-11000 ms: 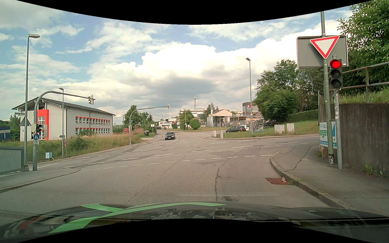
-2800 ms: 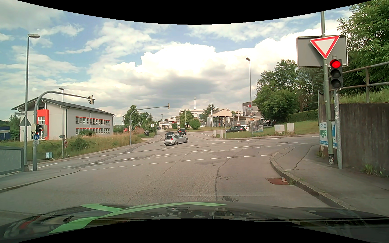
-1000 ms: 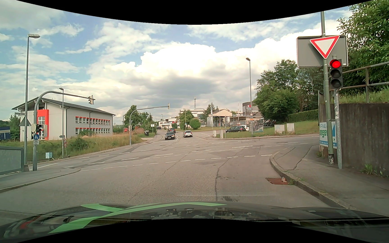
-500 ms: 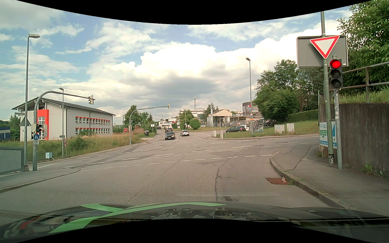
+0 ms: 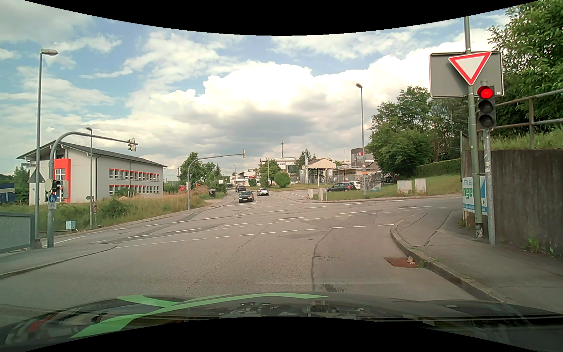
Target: Follow the waypoints while adhering to traffic rules and regulations
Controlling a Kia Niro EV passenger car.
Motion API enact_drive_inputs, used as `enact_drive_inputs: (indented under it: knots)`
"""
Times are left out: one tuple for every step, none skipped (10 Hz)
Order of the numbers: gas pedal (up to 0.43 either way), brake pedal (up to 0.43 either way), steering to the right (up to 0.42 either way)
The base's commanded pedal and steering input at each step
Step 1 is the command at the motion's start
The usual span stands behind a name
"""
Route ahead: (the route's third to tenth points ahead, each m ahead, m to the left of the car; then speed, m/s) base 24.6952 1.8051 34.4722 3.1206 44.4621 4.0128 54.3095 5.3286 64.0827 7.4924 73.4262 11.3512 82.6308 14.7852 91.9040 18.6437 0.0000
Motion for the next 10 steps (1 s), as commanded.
enact_drive_inputs:
  knots:
    - [0.000,0.591,-0.014]
    - [0.000,0.591,-0.014]
    - [0.000,0.598,-0.014]
    - [0.000,0.591,-0.014]
    - [0.000,0.591,-0.014]
    - [0.000,0.591,-0.014]
    - [0.000,0.591,-0.014]
    - [0.000,0.591,-0.014]
    - [0.000,0.591,-0.014]
    - [0.000,0.591,-0.014]
